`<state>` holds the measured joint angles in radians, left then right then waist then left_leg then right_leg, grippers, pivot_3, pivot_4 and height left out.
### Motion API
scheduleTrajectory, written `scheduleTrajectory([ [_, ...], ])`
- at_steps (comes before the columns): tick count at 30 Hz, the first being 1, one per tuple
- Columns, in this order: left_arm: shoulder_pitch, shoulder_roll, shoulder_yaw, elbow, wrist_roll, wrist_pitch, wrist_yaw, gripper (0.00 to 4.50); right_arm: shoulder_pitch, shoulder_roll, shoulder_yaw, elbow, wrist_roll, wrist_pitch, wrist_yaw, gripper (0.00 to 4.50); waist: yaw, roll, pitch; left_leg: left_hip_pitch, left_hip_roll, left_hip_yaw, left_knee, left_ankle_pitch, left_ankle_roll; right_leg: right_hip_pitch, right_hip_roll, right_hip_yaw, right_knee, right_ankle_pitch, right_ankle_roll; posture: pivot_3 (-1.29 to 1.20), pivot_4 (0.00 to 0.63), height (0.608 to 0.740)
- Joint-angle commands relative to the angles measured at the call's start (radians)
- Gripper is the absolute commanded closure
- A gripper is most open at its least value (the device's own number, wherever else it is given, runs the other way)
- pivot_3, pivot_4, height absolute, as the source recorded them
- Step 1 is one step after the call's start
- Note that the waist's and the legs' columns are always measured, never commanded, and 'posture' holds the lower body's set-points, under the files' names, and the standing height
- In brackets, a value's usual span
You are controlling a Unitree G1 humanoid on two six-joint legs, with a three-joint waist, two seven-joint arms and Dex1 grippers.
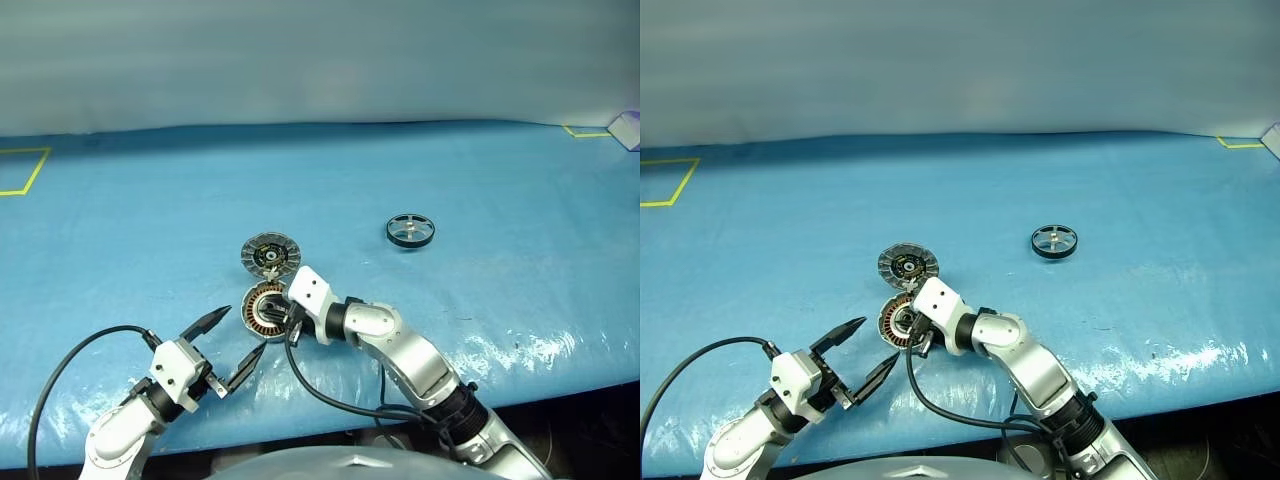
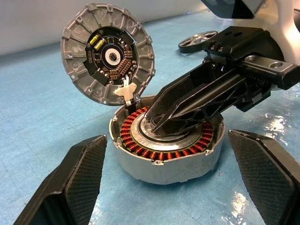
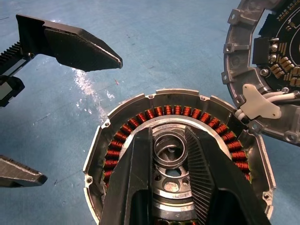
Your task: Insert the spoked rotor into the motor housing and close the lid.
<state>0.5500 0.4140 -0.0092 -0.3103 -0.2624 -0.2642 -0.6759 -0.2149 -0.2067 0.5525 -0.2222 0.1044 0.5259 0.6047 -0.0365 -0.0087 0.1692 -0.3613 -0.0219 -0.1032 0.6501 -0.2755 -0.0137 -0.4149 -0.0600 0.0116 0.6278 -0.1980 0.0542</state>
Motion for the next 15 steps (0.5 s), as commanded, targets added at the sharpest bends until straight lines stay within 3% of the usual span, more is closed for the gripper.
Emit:
scheduleTrajectory([
  [1,0.001,-0.001,-0.003,-0.021,0.002,-0.002,0.005,0.00,0.005,-0.008,-0.008,-0.013,0.002,0.006,0.006,3.84,0.000,0.000,0.000,0.000,0.000,0.000,0.000,0.000,0.000,0.000,0.000,0.000,0.000,0.000,0.000,0.00,0.150,0.740],
  [4,0.000,-0.002,-0.006,-0.019,0.003,-0.002,0.005,0.00,0.008,-0.007,-0.007,-0.010,0.000,0.004,0.005,3.84,0.000,0.000,0.000,0.000,0.000,0.000,0.000,0.000,0.000,0.000,0.000,0.000,0.000,0.000,0.000,0.00,0.150,0.740],
  [10,0.001,-0.006,-0.008,-0.017,0.005,-0.001,0.009,0.00,0.015,0.004,-0.020,-0.035,0.006,0.014,-0.010,1.90,0.000,0.000,0.000,0.000,0.000,0.000,0.000,0.000,0.000,0.000,0.000,0.000,0.000,0.000,0.000,0.00,0.150,0.740],
  [15,0.011,-0.009,0.000,-0.022,0.003,-0.007,0.015,0.00,0.017,-0.015,-0.058,-0.159,0.062,0.079,0.011,1.90,0.000,0.000,0.000,0.000,0.000,0.000,0.000,0.000,0.000,0.000,0.000,0.000,0.000,0.000,0.000,0.00,0.150,0.740],
])
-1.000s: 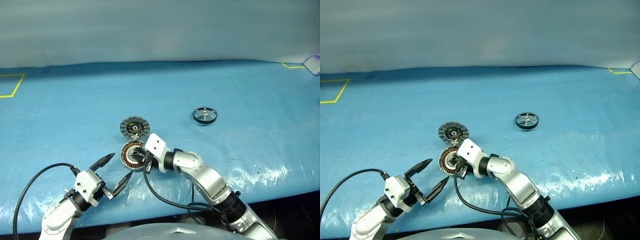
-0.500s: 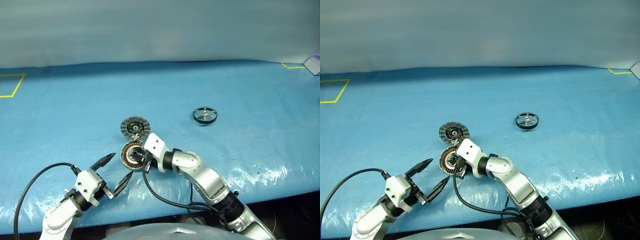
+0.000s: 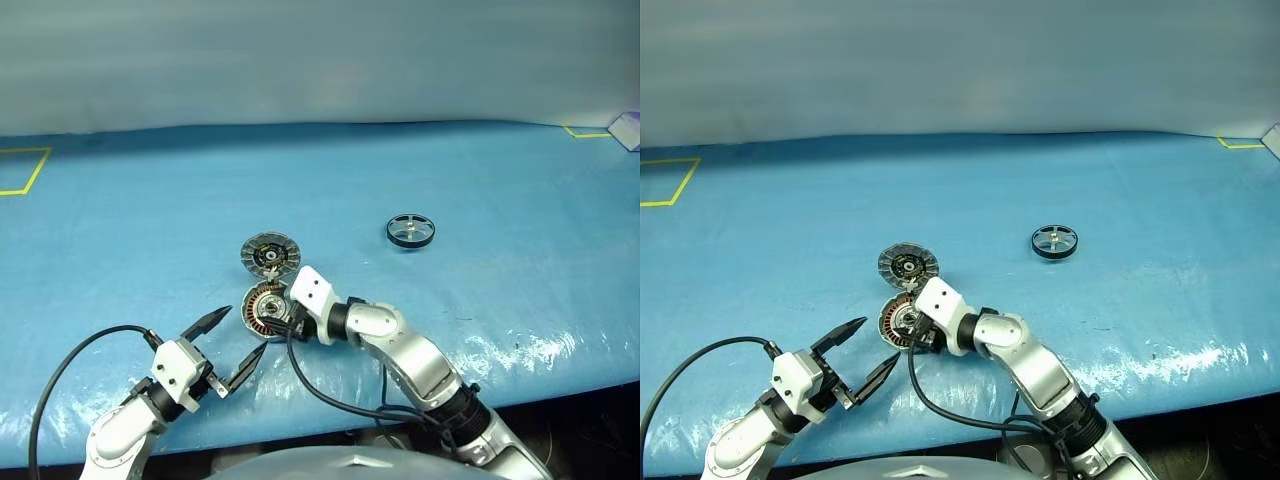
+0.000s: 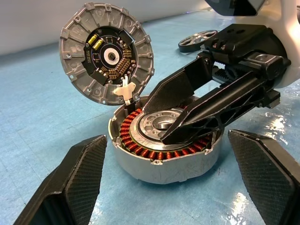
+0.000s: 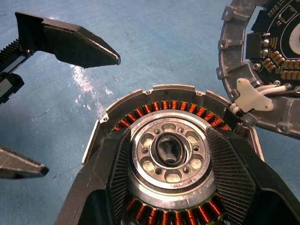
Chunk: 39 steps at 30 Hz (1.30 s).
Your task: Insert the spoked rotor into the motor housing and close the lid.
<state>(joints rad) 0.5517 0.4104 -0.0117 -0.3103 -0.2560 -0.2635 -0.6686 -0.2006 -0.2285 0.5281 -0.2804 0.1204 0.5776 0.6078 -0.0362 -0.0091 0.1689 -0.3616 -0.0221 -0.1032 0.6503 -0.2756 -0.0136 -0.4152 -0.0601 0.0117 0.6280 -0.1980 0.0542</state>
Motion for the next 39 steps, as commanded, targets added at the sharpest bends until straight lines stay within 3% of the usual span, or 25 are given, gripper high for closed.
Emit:
scheduleTrajectory([
  [1,0.011,-0.005,0.004,-0.022,-0.005,-0.009,0.009,0.00,0.003,0.003,-0.042,-0.121,0.056,0.043,0.007,2.09,0.000,0.000,0.000,0.000,0.000,0.000,0.000,0.000,0.000,0.000,0.000,0.000,0.000,0.000,0.000,0.00,0.150,0.740],
  [3,0.014,-0.005,0.008,-0.022,-0.003,-0.012,0.012,0.00,0.004,0.002,-0.055,-0.148,0.072,0.071,0.004,2.49,0.000,0.000,0.000,0.000,0.000,0.000,0.000,0.000,0.000,0.000,0.000,0.000,0.000,0.000,0.000,0.00,0.150,0.740],
  [9,0.013,-0.006,0.012,-0.015,0.010,-0.024,0.023,0.00,-0.012,0.004,-0.026,-0.153,0.042,0.096,-0.033,4.43,0.000,0.000,0.000,0.000,0.000,0.000,0.000,0.000,0.000,0.000,0.000,0.000,0.000,0.000,0.000,0.00,0.150,0.740],
  [18,0.020,-0.009,0.011,-0.015,0.016,-0.028,0.035,0.00,-0.056,0.007,0.047,-0.130,-0.022,0.104,-0.067,4.47,0.000,0.000,0.000,0.000,0.000,0.000,0.000,0.000,0.000,0.000,0.000,0.000,0.000,0.000,0.000,0.00,0.150,0.740],
  [39,0.024,-0.011,0.005,-0.012,0.020,-0.028,0.035,0.00,-0.058,-0.027,0.086,-0.088,-0.077,0.101,-0.052,4.47,0.000,0.000,0.000,0.000,0.000,0.000,0.000,0.000,0.000,0.000,0.000,0.000,0.000,0.000,0.000,0.00,0.150,0.740],
])
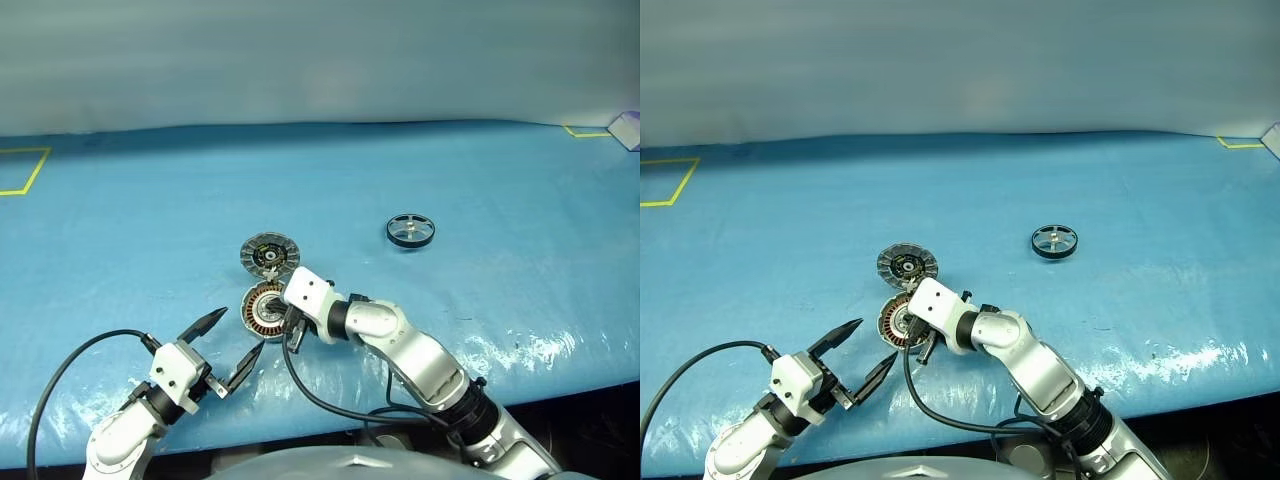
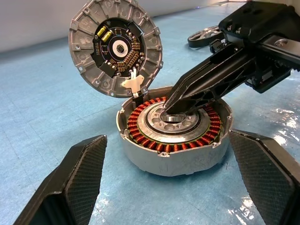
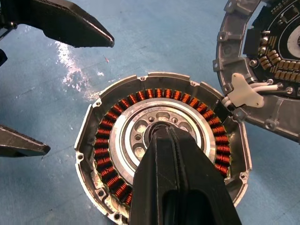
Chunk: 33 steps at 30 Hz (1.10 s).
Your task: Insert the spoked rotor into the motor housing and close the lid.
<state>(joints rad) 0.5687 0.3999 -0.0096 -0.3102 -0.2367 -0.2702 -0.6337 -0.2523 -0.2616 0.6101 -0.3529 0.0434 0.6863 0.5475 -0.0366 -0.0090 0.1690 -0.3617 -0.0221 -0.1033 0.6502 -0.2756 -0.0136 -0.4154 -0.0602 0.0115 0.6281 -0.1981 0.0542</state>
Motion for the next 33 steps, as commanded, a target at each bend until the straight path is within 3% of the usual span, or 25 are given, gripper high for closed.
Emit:
scheduleTrajectory([
  [1,0.006,0.000,0.003,-0.010,0.001,-0.021,0.000,0.00,-0.006,0.006,0.005,-0.016,0.001,-0.008,0.010,4.47,0.000,0.000,0.000,0.000,0.000,0.000,0.000,0.000,0.000,0.000,0.000,0.000,0.000,0.000,0.000,0.00,0.150,0.740],
  [28,0.008,-0.001,-0.006,0.005,0.007,-0.014,-0.006,0.00,-0.017,0.044,0.018,0.049,-0.026,-0.059,0.021,4.47,-0.001,0.000,0.000,0.001,0.000,0.000,0.000,0.000,0.000,0.000,0.000,0.000,0.000,0.000,0.000,0.00,0.150,0.740],
  [33,0.010,-0.001,-0.005,0.004,0.005,-0.015,-0.005,0.00,0.002,0.025,-0.055,-0.038,0.046,-0.052,0.058,4.47,0.000,0.000,0.000,0.000,0.000,0.000,0.000,0.000,0.000,0.000,0.000,0.000,0.000,0.000,0.000,0.00,0.150,0.740],
])
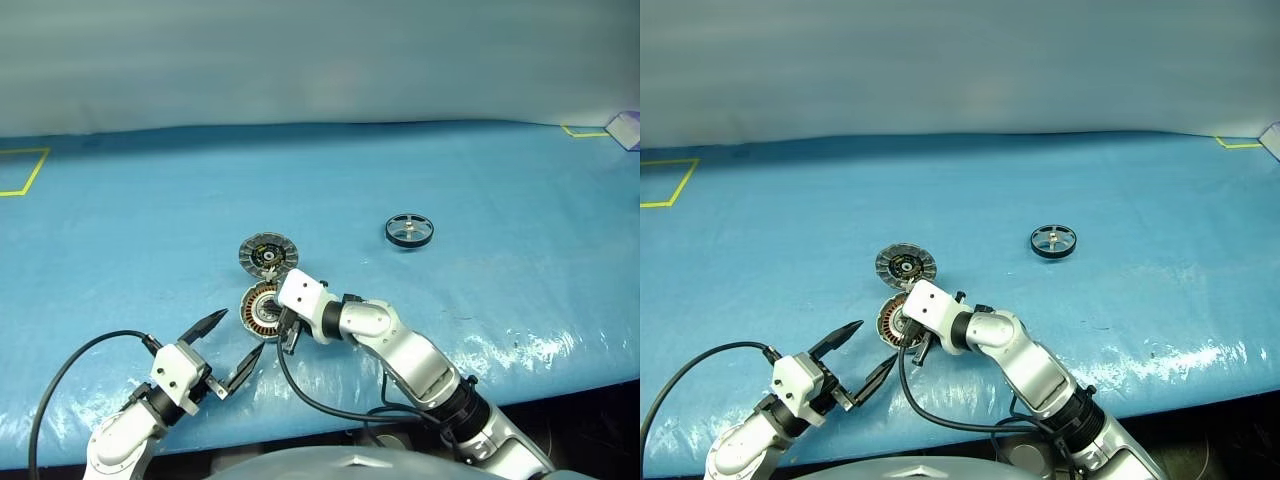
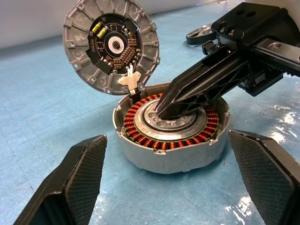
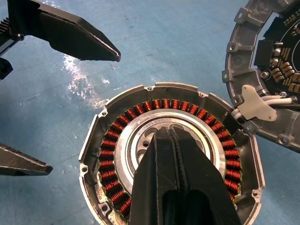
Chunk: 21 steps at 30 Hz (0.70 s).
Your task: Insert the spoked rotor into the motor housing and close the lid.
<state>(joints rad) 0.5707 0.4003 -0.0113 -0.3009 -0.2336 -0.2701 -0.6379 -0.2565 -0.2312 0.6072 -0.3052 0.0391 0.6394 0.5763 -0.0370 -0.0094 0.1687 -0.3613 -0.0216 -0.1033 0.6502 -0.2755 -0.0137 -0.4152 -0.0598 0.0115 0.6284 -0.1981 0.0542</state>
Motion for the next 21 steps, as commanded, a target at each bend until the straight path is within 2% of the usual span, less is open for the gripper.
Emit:
scheduleTrajectory([
  [1,0.007,-0.001,-0.003,-0.005,0.002,-0.015,-0.001,0.00,0.011,-0.016,-0.073,-0.115,0.073,0.002,0.043,4.47,0.000,0.000,0.000,0.000,0.000,0.000,0.000,0.000,0.000,0.000,0.000,0.000,0.000,0.000,0.000,0.00,0.150,0.740],
  [5,0.001,0.003,0.000,-0.008,-0.001,-0.011,-0.002,0.00,0.028,-0.081,-0.148,-0.217,0.146,0.050,0.085,4.47,0.002,0.000,0.000,-0.001,-0.001,0.000,0.000,0.000,0.000,0.000,-0.001,0.000,-0.001,0.000,0.000,0.00,0.150,0.740],
  [10,-0.028,0.005,0.000,-0.028,0.003,-0.004,0.003,0.00,0.016,-0.254,-0.226,-0.296,0.189,0.116,0.162,4.47,0.006,0.000,0.000,-0.001,-0.001,0.000,0.001,0.000,0.000,0.000,-0.001,0.000,-0.001,0.000,0.000,0.00,0.150,0.740],
  [15,-0.064,-0.002,-0.024,-0.036,0.004,-0.003,0.001,0.00,-0.043,-0.401,-0.338,-0.209,0.142,0.145,0.135,4.47,0.009,0.000,0.000,-0.001,-0.001,0.001,0.002,0.000,0.000,0.000,-0.001,0.000,0.000,0.001,0.001,0.00,0.150,0.740],
  [18,-0.083,-0.006,-0.051,-0.040,0.011,-0.001,-0.002,0.00,-0.111,-0.484,-0.374,-0.115,0.114,0.174,0.145,4.47,0.011,0.000,0.001,-0.001,-0.001,0.001,0.002,0.000,0.000,0.000,-0.001,0.000,0.000,0.001,0.001,0.00,0.150,0.740],
  [21,-0.094,-0.010,-0.073,-0.039,0.022,0.003,0.004,0.00,-0.177,-0.581,-0.357,-0.046,0.088,0.158,0.211,4.47,0.014,0.000,0.001,-0.002,-0.001,0.001,0.002,0.000,0.001,0.000,-0.001,0.000,-0.001,0.001,0.001,0.00,0.150,0.740],
])
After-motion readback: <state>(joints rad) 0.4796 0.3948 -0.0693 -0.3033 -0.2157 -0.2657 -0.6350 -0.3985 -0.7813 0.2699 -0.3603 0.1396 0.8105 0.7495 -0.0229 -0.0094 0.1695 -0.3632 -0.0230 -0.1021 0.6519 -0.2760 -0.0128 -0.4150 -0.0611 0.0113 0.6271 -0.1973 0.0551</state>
